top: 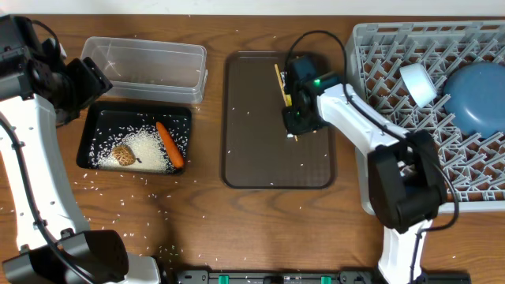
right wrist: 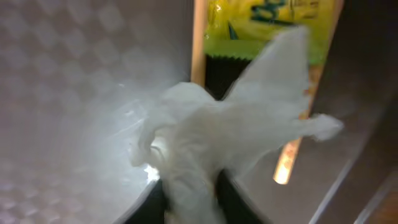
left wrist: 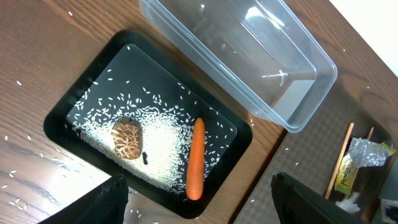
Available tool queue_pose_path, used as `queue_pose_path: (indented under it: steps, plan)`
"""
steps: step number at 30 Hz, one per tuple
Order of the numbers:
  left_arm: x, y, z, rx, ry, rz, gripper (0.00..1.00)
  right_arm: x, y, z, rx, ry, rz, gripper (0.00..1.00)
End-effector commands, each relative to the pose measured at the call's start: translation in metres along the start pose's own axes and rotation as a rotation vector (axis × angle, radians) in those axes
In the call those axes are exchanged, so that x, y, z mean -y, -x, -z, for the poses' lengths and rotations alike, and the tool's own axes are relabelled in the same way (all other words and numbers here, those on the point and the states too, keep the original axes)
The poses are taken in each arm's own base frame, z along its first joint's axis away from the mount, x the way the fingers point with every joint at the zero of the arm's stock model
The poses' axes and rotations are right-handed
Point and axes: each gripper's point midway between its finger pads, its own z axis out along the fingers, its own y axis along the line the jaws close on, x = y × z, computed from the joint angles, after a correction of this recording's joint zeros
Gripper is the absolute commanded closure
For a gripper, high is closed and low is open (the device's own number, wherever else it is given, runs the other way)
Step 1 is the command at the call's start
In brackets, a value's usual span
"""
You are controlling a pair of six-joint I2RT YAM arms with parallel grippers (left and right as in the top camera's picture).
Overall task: Sort waste into correct bins and load items into the dishwasher rack
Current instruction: 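Lift the tissue and carry it left toward the black tray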
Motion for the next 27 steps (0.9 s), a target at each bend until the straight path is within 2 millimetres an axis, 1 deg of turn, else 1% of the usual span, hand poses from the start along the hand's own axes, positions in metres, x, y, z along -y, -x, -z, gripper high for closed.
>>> queue_pose_path:
  steps: [1,4,7,9,11,13,15,19,20,21,23,27]
  plan:
    - [-0.004,-0.002,-0.005,-0.016,0.013,0.010,0.25,0.000,0.014,0.021,0.061,0.009,0.005,0.99]
    - [-0.004,-0.003,-0.007,-0.020,0.015,0.011,0.25,-0.002,0.015,0.020,0.062,0.012,0.008,0.99]
    - [-0.006,-0.005,-0.009,-0.027,0.017,0.013,0.25,-0.014,0.023,0.025,0.099,0.061,0.025,0.99]
    - [-0.007,-0.005,-0.012,-0.030,0.018,0.013,0.25,-0.031,0.035,0.035,0.150,0.138,0.067,0.99]
    - [-0.008,-0.007,-0.015,-0.034,0.019,0.014,0.25,-0.052,0.054,0.051,0.229,0.228,0.111,0.99]
    - [-0.009,-0.008,-0.018,-0.041,0.022,0.016,0.25,-0.072,0.078,0.071,0.331,0.301,0.145,0.99]
    - [-0.010,-0.010,-0.022,-0.047,0.024,0.017,0.25,-0.091,0.104,0.093,0.454,0.344,0.185,0.99]
    - [-0.011,-0.011,-0.024,-0.052,0.025,0.017,0.25,-0.125,0.141,0.123,0.668,0.396,0.220,0.99]
    - [-0.011,-0.011,-0.024,-0.052,0.025,0.017,0.25,-0.134,0.147,0.127,0.708,0.413,0.231,0.99]
    - [-0.011,-0.011,-0.024,-0.051,0.025,0.017,0.20,-0.144,0.153,0.133,0.752,0.434,0.241,0.99]
    - [-0.011,-0.011,-0.024,-0.051,0.025,0.017,0.18,-0.162,0.162,0.136,0.815,0.460,0.246,0.99]
    - [-0.011,-0.011,-0.024,-0.051,0.025,0.018,0.18,-0.195,0.169,0.130,0.889,0.497,0.254,0.99]
